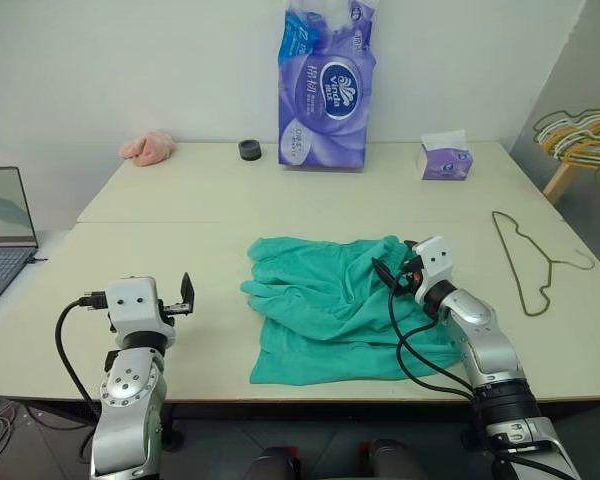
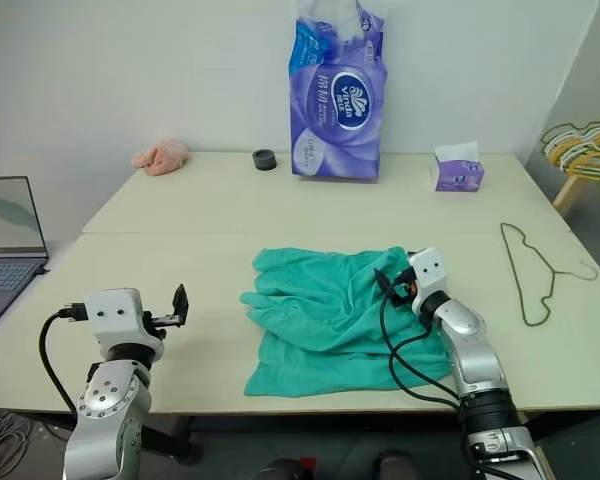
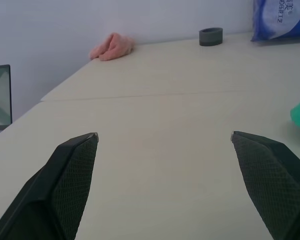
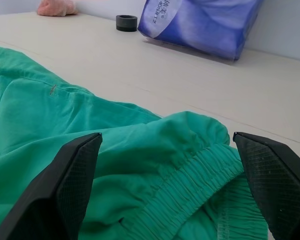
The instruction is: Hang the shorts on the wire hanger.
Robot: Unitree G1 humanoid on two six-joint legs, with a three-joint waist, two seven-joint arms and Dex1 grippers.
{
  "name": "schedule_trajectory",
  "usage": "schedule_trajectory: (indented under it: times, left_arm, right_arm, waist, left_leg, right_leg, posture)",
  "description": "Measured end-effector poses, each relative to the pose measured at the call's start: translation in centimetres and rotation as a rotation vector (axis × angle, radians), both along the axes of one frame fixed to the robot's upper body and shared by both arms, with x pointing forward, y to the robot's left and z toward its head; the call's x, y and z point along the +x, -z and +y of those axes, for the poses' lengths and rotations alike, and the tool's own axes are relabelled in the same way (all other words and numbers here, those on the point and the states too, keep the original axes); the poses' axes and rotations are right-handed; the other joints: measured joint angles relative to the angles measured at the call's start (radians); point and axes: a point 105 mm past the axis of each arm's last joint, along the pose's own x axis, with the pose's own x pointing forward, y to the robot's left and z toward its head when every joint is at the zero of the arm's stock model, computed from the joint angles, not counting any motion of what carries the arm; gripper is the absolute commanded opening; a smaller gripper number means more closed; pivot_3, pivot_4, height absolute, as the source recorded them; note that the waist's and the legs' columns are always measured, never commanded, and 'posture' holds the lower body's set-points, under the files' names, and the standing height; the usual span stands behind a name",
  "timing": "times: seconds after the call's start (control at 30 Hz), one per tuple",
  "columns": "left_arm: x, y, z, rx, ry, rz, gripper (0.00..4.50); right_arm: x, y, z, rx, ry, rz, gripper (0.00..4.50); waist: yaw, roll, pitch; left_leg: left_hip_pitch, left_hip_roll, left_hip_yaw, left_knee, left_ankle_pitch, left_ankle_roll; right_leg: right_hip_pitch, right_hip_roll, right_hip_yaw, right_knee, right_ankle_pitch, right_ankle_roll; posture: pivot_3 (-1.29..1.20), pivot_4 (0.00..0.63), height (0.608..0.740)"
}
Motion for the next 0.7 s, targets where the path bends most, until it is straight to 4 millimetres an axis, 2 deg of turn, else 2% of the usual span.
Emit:
schedule_trajectory:
  times: [0.7]
  left_arm:
    - [0.02, -0.13, -0.08, 0.029, 0.016, 0.001, 4.50]
  right_arm:
    - [-0.01, -0.20, 0.16, 0.003, -0.006, -0.014, 4.49]
  waist:
    - [-0.001, 0.000, -0.001]
  left_leg:
    - [0.002, 0.001, 0.004, 0.000, 0.000, 0.000]
  right_leg:
    - [0.000, 0.001, 0.004, 0.000, 0.002, 0.000]
  posture:
    - [-0.05, 0.010, 0.740]
